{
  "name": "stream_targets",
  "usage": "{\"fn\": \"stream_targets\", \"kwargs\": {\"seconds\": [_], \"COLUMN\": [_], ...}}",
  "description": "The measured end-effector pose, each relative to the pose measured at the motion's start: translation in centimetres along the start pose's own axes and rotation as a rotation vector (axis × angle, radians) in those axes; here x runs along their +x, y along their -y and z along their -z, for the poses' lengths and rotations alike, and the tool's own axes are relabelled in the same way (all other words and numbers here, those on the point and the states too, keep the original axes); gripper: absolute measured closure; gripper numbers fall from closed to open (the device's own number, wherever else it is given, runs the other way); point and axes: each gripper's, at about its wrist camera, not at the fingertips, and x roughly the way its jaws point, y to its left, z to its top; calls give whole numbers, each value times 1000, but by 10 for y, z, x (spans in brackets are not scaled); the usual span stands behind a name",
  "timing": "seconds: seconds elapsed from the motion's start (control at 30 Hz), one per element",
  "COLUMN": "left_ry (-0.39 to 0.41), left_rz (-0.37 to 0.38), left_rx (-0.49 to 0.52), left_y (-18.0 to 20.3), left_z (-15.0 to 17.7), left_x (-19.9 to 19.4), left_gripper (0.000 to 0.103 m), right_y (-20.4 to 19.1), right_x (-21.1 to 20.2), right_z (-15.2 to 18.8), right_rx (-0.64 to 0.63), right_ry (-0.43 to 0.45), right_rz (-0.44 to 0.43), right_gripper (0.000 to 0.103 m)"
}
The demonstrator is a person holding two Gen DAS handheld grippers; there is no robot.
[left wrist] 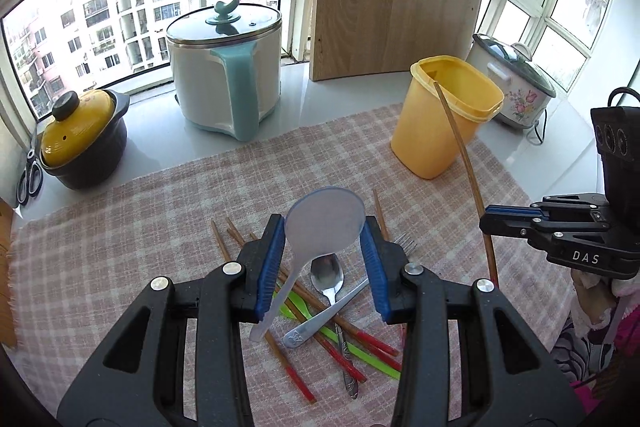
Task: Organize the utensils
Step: 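Lift and carry the spoon and chopstick over the yellow container with both tools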
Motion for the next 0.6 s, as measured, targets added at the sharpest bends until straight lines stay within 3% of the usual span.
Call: {"fn": "stream_targets", "kwargs": {"seconds": [0.3,0.6], "left_ry": [77,159], "left_rz": [89,142], "left_rx": [-80,-81], "left_y": [5,33], "left_z": [-27,-67], "left_x": [-22,-28], "left_gripper": [64,64], "right_y": [5,20], "right_x": [-35,-65], "right_z": [-20,-40], "right_rx": [-32,-49], "right_ry": [108,206], "right_rz": [14,50], "right_gripper": [98,98]}}
